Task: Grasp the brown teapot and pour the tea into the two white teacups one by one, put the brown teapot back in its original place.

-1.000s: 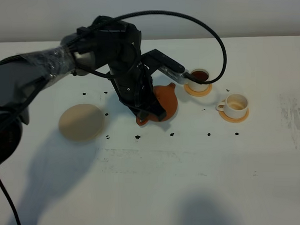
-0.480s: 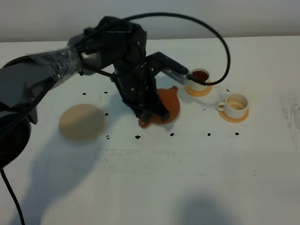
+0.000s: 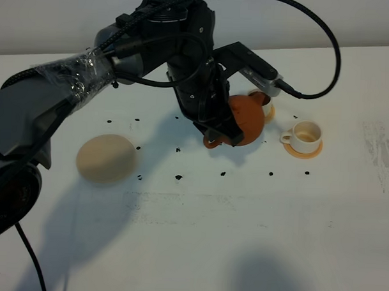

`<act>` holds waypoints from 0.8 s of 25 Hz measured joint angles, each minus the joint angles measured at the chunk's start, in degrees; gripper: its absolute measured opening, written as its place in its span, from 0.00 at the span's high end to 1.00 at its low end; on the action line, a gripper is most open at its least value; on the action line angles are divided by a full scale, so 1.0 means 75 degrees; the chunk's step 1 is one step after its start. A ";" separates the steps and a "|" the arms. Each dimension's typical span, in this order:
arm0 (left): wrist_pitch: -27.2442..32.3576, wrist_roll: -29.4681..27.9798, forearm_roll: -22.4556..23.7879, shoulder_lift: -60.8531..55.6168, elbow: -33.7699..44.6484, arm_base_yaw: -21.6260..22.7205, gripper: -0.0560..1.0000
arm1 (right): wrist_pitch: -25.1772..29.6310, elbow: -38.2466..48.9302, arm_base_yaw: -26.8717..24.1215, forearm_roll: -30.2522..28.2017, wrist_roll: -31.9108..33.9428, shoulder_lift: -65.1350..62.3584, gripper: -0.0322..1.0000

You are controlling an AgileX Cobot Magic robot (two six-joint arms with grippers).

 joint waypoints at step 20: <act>-0.0866 0.2687 0.1808 0.1389 -0.1867 -0.0324 0.86 | 0.0000 0.0000 0.0000 0.0000 0.0005 0.0000 0.75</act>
